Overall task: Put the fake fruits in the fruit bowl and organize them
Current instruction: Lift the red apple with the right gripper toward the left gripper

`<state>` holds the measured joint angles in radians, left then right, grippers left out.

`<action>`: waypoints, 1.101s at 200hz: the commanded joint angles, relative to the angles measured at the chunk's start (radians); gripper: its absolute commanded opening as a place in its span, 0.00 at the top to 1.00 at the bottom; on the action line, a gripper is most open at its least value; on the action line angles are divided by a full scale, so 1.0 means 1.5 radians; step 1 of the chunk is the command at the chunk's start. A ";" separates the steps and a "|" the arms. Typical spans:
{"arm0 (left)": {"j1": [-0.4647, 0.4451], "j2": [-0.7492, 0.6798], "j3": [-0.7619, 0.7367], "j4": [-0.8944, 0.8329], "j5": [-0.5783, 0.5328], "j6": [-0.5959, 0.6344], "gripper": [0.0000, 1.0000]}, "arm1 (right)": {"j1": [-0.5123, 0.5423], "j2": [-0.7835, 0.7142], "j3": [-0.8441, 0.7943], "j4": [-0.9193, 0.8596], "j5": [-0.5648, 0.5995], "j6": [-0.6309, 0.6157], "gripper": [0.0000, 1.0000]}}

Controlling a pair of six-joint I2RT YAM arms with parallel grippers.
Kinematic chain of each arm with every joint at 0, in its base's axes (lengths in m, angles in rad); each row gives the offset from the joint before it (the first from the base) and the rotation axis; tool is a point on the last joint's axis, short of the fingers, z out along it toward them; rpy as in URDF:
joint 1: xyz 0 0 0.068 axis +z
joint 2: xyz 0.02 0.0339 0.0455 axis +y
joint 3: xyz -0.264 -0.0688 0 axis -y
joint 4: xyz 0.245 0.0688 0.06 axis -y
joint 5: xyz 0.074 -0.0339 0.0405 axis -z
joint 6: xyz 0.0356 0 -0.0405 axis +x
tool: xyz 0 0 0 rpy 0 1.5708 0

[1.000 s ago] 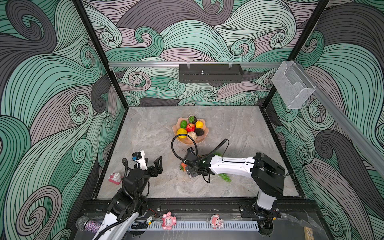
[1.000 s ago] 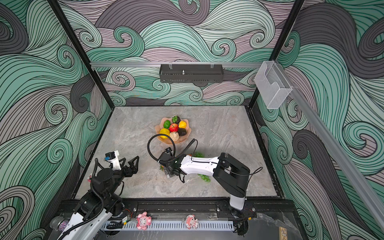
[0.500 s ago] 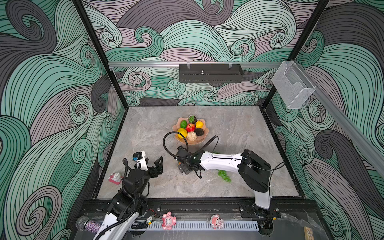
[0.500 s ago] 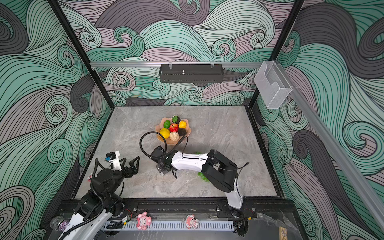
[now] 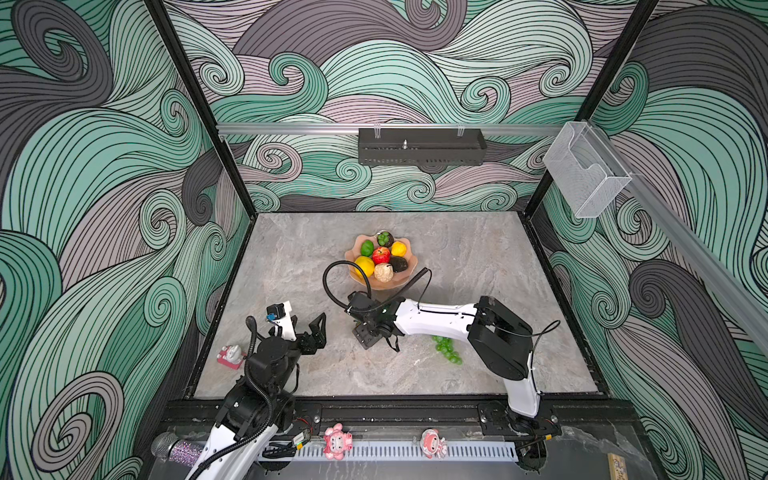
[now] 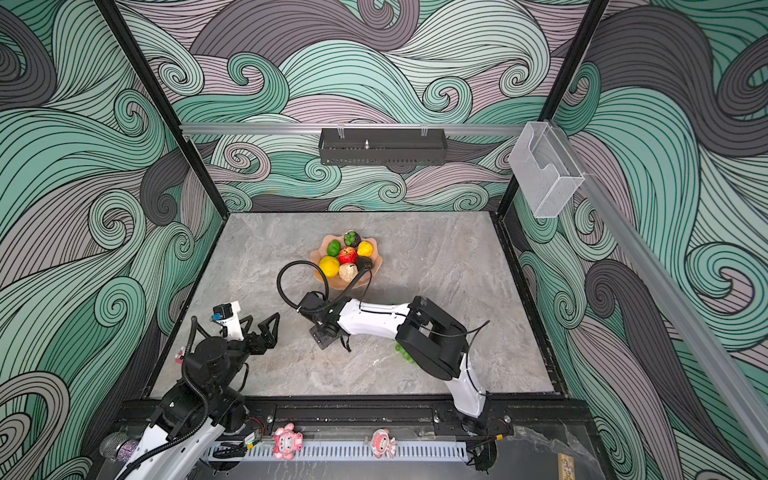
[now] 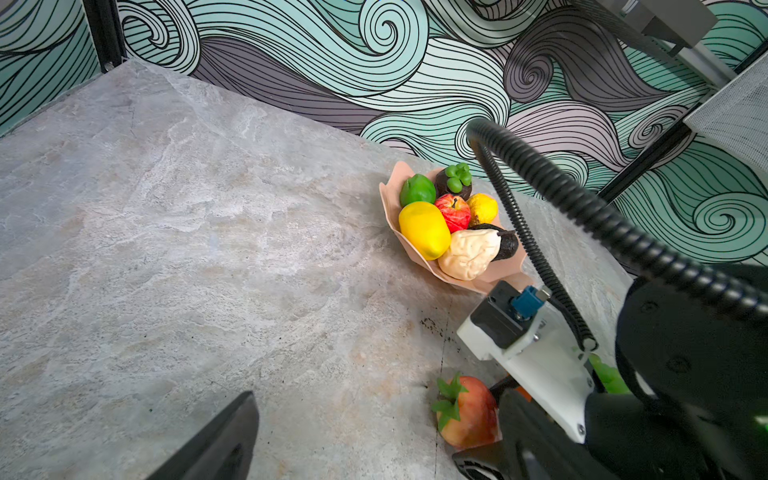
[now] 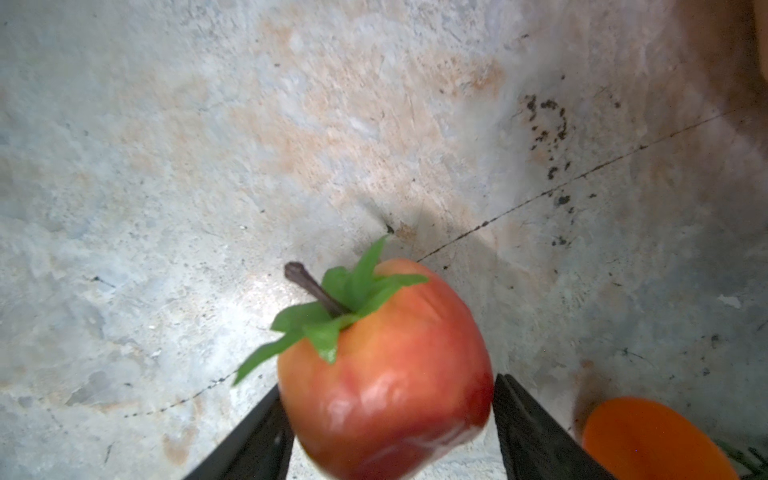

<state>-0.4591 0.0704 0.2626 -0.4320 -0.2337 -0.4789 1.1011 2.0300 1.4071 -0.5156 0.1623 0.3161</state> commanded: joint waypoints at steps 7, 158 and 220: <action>0.003 0.013 -0.001 0.016 -0.002 0.008 0.08 | -0.005 0.017 0.017 0.003 -0.012 -0.011 0.30; 0.003 0.212 0.033 0.113 0.172 -0.089 0.25 | -0.002 -0.170 -0.196 0.205 -0.057 -0.006 0.47; 0.002 0.351 0.099 0.127 0.343 -0.147 0.41 | 0.001 -0.246 -0.306 0.329 -0.102 0.026 0.48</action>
<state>-0.4591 0.5434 0.3618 -0.2844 0.1497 -0.6498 1.0996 1.7004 0.9894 -0.1329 0.0547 0.3298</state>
